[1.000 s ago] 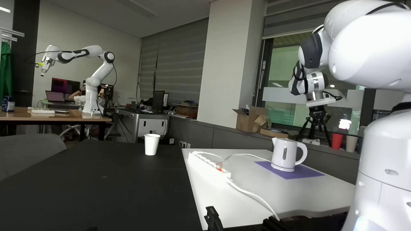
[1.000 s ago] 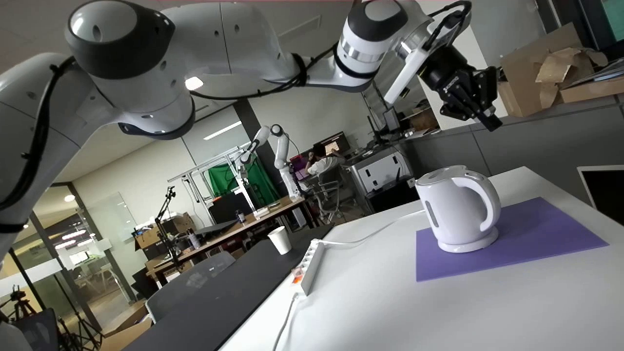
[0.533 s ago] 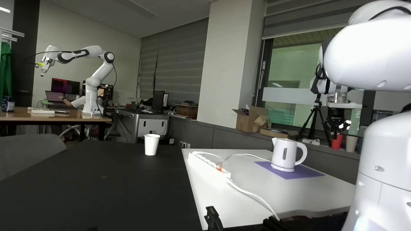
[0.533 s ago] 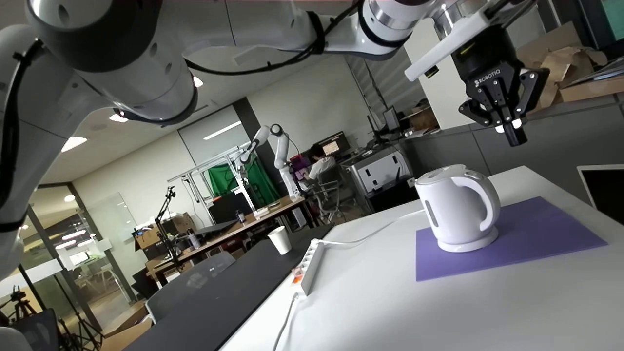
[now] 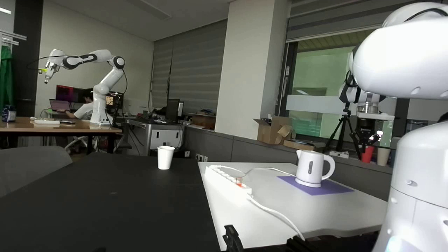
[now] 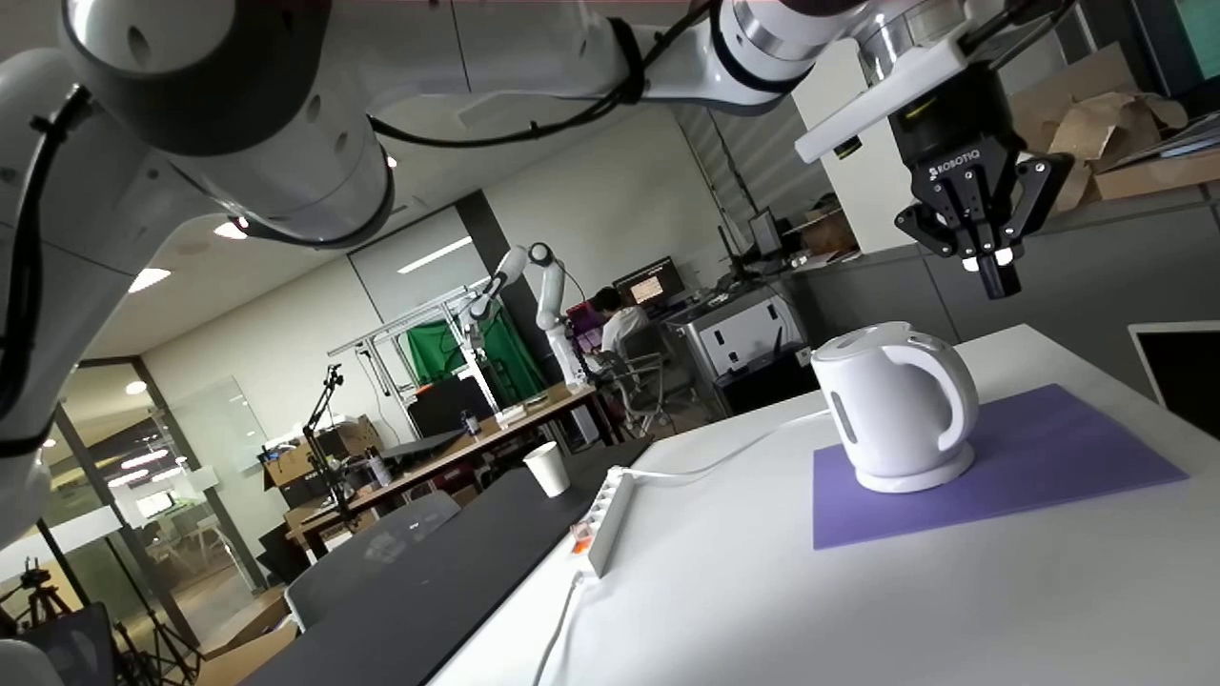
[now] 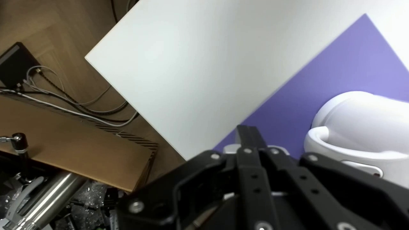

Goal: Switch on the extension cord then turn the kettle on and off

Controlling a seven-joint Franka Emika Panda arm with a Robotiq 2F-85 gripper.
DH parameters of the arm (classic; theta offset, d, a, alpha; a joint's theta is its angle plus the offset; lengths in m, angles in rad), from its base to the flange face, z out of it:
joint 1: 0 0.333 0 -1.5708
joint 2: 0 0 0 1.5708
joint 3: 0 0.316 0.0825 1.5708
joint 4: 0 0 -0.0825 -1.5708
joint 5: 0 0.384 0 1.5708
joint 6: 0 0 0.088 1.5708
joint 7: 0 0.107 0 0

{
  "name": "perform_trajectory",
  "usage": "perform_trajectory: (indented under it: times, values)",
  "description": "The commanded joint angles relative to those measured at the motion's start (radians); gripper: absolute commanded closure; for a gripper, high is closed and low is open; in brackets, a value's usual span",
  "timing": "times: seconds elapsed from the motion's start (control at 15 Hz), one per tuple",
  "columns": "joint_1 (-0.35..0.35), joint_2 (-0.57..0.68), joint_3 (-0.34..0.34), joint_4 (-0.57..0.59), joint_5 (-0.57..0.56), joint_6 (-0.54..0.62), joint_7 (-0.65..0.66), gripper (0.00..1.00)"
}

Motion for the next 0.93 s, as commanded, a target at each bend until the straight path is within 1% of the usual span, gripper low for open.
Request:
perform_trajectory:
  times: [0.0,0.2,0.53,0.87]
  values:
    - [0.000,0.000,0.000,0.000,0.001,0.000,0.000,0.99]
    - [-0.001,0.002,0.005,0.002,0.009,0.007,-0.003,1.00]
    - [0.004,0.016,0.036,0.005,0.026,0.063,-0.014,1.00]
    - [-0.002,0.043,0.077,0.021,0.041,0.032,-0.023,1.00]
